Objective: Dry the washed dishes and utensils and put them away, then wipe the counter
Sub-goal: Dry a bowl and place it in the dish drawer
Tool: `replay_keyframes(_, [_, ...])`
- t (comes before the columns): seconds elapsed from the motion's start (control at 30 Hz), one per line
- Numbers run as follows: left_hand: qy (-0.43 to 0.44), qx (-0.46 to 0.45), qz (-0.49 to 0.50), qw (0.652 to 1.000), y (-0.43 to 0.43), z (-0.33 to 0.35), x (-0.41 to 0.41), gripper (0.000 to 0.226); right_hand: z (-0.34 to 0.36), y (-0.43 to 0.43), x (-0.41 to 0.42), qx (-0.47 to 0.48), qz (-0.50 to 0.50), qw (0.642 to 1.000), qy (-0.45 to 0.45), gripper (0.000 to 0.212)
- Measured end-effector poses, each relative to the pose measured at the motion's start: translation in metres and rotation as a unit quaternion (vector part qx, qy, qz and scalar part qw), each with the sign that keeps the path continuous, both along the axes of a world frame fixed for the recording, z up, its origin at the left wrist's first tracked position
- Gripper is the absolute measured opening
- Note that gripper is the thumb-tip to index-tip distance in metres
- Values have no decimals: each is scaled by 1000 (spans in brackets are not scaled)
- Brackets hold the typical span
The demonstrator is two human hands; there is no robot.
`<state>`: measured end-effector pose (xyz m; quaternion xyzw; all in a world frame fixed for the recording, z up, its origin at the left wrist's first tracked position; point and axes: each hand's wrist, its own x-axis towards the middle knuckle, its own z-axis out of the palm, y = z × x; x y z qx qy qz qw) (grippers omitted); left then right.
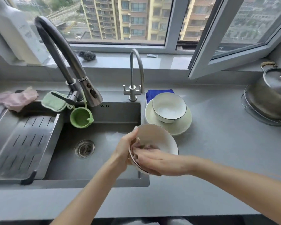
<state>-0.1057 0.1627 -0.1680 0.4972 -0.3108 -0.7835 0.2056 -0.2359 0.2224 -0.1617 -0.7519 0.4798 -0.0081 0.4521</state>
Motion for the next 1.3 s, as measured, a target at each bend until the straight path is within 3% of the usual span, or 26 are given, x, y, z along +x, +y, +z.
replay_keyframes(0.07, [-39,-8,-1,999,-2,-10,19,68,-16,-12,5,-125,78,976,158,60])
replay_keyframes(0.13, [-63,-24,-5,998,-5,-12,35,65,-20,-20,8,-220,112,940,236,67])
replay_keyframes(0.2, [-70,-2,1,998,-10,-16,48,78,-20,-28,16,-236,141,927,255,72])
replay_keyframes(0.27, [-59,13,29,998,-15,-23,57,86,-13,-28,26,-173,175,935,257,65])
replay_keyframes(0.37, [-65,10,53,996,-14,-27,65,64,8,-24,37,0,144,974,177,41])
replay_keyframes(0.47, [-42,14,60,997,-13,-33,68,48,14,-15,46,118,-38,992,-1,20])
replay_keyframes(0.57, [-52,18,56,997,-17,-35,72,71,29,-7,41,190,-245,937,-164,18])
replay_keyframes(0.63, [-76,0,58,995,-22,-36,76,79,44,-5,27,119,-346,908,-202,6])
replay_keyframes(0.73, [-90,-39,73,992,-27,-37,77,57,56,-3,6,-45,-469,853,-222,16])
replay_keyframes(0.77, [-85,-40,74,993,-27,-34,73,52,54,-4,5,-87,-474,858,-180,20])
replay_keyframes(0.83, [-78,-45,78,993,-23,-28,60,50,36,-8,13,-166,-398,902,36,39])
replay_keyframes(0.87, [-73,-54,77,993,-22,-27,51,49,23,-11,18,-190,-356,908,116,49])
replay_keyframes(0.97, [-35,-131,50,989,-18,-18,30,37,-9,-16,23,-263,-351,890,121,53])
replay_keyframes(1.0, [-25,-157,41,986,-17,-16,26,32,-15,-17,20,-287,-361,880,117,68])
replay_keyframes(1.1, [-6,-199,14,980,-16,-13,18,26,-23,-20,9,-290,-391,861,148,110])
replay_keyframes(1.2, [-30,-274,-25,961,-14,-16,9,44,-19,-31,-3,-195,-503,831,139,110])
replay_keyframes(1.3, [-53,-331,-28,942,-12,-12,0,52,-21,-49,-12,-103,-613,784,-10,98])
